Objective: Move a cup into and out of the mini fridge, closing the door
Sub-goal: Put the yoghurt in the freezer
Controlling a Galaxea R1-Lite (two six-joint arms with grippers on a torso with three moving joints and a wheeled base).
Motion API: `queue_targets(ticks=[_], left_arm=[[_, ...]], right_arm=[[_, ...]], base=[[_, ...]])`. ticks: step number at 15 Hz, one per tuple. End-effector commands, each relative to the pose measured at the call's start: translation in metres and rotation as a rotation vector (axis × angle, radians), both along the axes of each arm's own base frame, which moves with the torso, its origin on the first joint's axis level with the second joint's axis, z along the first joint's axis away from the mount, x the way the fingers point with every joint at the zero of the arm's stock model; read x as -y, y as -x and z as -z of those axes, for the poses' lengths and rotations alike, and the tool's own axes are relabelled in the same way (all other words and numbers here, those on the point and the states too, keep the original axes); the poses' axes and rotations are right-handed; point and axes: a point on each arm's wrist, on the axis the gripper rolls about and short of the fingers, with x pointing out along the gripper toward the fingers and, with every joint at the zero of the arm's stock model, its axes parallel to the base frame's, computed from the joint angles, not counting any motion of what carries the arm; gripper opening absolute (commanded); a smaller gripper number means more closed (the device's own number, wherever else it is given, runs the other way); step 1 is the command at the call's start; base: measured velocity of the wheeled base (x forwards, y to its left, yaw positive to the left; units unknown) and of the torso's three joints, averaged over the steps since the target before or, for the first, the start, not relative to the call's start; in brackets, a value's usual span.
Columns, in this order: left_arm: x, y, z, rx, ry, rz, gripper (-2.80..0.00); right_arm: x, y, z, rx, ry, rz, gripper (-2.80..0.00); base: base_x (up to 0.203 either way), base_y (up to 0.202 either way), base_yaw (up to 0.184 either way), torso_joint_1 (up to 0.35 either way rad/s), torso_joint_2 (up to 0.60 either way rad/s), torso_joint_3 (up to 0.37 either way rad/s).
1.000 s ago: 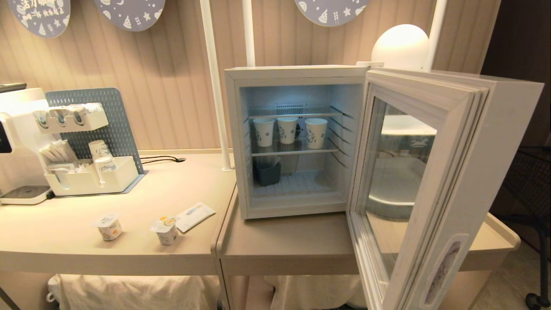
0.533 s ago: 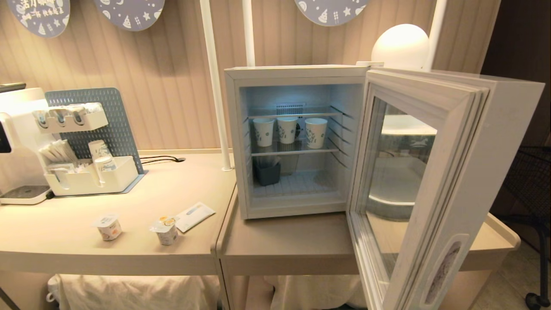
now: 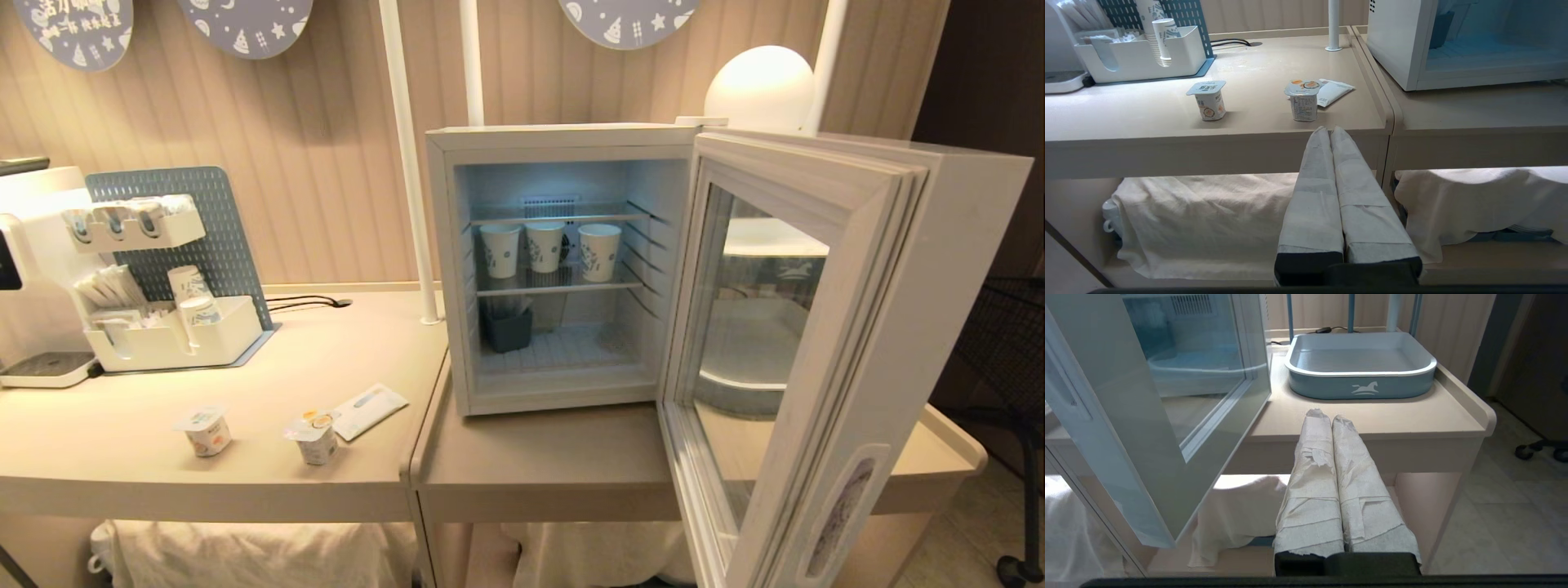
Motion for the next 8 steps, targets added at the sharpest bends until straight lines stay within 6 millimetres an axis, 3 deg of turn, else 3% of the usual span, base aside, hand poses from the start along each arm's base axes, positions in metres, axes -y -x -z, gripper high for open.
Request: queue_targets(ticks=[1, 8], left_arm=[[0.0, -0.0001, 0.0004, 0.001, 0.029, -0.002, -2.8], [0.0, 0.0, 0.0001, 0.003, 0.028, -0.001, -2.8]], right_arm=[[0.0, -0.0001, 0.0005, -0.002, 0.041, -0.001, -2.8], [0.0001, -0.0001, 0.0001, 0.001, -0.029, 0.006, -2.8]], base=[[0.0, 0.0, 0.0, 0.0, 0.0, 0.0], [0.0, 0.0, 0.0, 0.0, 0.0, 0.0]])
